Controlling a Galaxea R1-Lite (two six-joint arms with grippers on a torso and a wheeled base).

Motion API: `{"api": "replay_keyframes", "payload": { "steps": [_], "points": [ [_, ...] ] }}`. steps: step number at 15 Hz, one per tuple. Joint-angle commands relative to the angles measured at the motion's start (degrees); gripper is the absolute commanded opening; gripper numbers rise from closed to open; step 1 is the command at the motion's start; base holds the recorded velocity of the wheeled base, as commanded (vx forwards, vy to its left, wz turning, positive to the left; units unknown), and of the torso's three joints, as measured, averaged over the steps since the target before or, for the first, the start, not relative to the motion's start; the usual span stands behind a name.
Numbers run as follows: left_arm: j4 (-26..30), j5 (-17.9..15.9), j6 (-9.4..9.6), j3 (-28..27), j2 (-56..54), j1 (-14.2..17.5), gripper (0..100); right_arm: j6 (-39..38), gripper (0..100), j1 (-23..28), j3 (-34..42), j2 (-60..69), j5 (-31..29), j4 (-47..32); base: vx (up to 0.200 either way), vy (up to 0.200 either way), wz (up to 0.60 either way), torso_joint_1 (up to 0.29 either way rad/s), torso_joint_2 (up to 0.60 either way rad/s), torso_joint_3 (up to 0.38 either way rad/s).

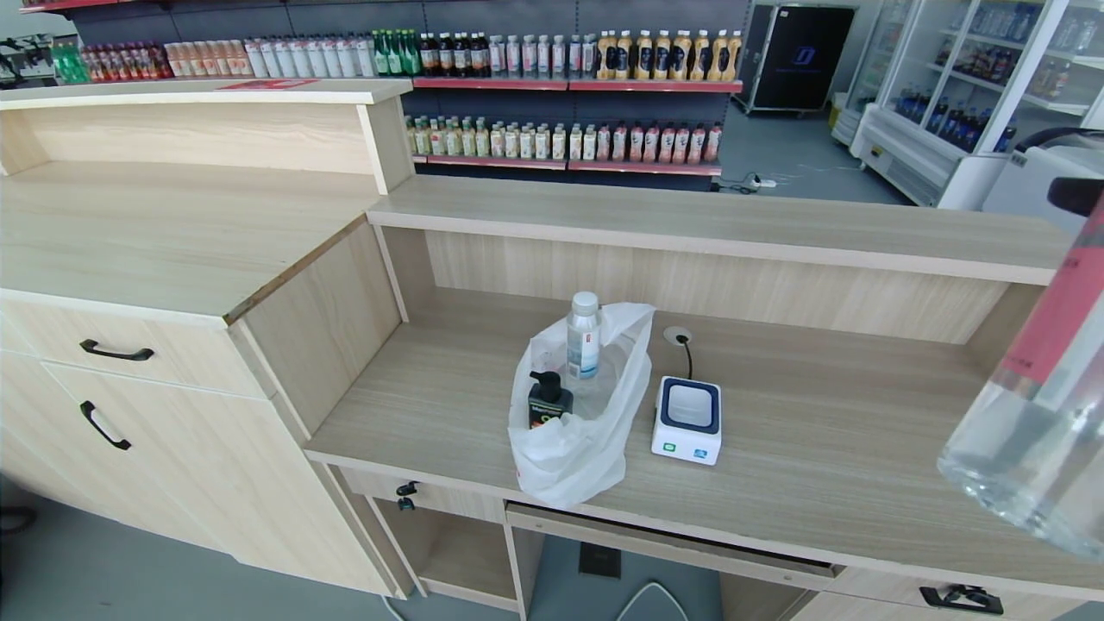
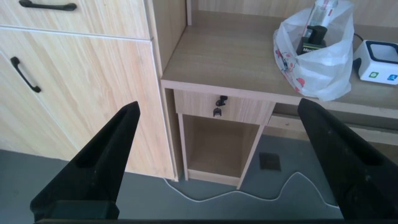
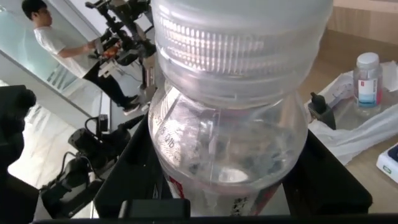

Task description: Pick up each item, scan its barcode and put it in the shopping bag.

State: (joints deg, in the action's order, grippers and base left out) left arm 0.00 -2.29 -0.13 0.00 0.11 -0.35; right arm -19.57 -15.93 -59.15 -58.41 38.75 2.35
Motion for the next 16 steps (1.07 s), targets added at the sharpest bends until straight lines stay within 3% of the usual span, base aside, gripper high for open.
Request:
{"api": "replay_keyframes", "payload": {
  "steps": [1,2,3,5,6,8,10,12,16],
  "points": [
    [0.0,0.0,-0.04,0.0,0.0,0.0,100,3.8,0,3.5,2.5,-1.4,-3.5,0.4,0.0,0.0,0.0,0.0,0.0,0.0],
    [0.0,0.0,0.05,0.0,0.0,0.0,100,6.0,0,5.6,3.3,-2.2,-5.5,0.6,0.0,0.0,0.0,0.0,0.0,0.0],
    [0.0,0.0,-0.04,0.0,0.0,0.0,100,13.9,0,12.9,7.0,-4.9,-9.4,1.6,0.0,0.0,0.0,0.0,0.0,0.0],
    [0.0,0.0,-0.04,0.0,0.0,0.0,100,25.0,0,22.7,13.0,-10.0,-10.3,9.4,0.0,0.0,0.0,0.0,0.0,0.0],
    [0.0,0.0,-0.04,0.0,0.0,0.0,100,26.9,0,24.9,14.6,-11.5,-10.4,12.9,0.0,0.0,0.0,0.0,0.0,0.0],
    [0.0,0.0,-0.04,0.0,0.0,0.0,100,29.1,0,30.7,23.6,-17.4,-10.9,36.0,0.0,0.0,0.0,0.0,0.0,0.0],
    [0.0,0.0,-0.04,0.0,0.0,0.0,100,29.2,0,31.9,29.3,-21.3,-15.4,51.0,0.0,0.0,0.0,0.0,0.0,0.0],
    [0.0,0.0,-0.04,0.0,0.0,0.0,100,30.8,0,31.9,29.6,-24.2,-19.7,55.2,0.0,0.0,0.0,0.0,0.0,0.0],
    [0.0,0.0,-0.04,0.0,0.0,0.0,100,34.9,0,31.8,27.9,-29.3,-19.6,59.4,0.0,0.0,0.0,0.0,0.0,0.0]
  ]
}}
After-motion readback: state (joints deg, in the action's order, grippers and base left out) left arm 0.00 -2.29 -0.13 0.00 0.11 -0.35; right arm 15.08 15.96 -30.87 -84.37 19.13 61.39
